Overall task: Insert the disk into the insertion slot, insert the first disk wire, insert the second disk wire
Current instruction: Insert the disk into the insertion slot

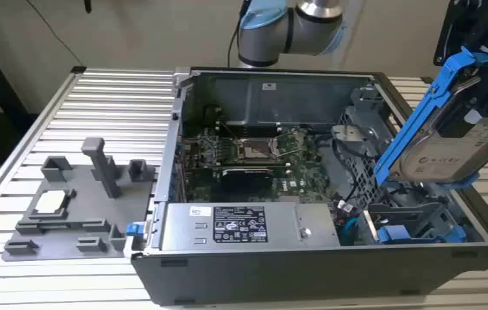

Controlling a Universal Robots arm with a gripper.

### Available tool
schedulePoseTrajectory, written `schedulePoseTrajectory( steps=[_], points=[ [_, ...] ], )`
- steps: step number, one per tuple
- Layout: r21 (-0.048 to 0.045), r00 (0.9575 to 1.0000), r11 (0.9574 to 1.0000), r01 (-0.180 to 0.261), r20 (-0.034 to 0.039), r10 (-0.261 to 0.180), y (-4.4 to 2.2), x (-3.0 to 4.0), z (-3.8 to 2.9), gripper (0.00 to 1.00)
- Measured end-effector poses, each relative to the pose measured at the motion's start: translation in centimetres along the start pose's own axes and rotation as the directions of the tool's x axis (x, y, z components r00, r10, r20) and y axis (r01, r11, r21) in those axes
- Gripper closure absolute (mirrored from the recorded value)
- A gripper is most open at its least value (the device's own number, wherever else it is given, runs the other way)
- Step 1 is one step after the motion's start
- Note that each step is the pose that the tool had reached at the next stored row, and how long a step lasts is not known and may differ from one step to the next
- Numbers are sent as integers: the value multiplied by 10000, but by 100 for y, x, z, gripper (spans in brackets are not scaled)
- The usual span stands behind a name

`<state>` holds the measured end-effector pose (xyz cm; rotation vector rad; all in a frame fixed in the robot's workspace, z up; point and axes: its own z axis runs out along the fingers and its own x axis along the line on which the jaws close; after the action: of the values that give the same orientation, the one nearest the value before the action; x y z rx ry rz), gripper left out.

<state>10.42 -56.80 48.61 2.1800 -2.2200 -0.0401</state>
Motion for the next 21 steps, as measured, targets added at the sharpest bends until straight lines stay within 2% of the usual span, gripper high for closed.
schedulePoseTrajectory(
  steps=[13, 21],
  points=[
    [3, 10000, 10000, 0, -1, 0, -1, 0, 7, 67],
    [2, 10000, 10000, 2, 1, -2, -33, 1, 128, 67]
  ],
)
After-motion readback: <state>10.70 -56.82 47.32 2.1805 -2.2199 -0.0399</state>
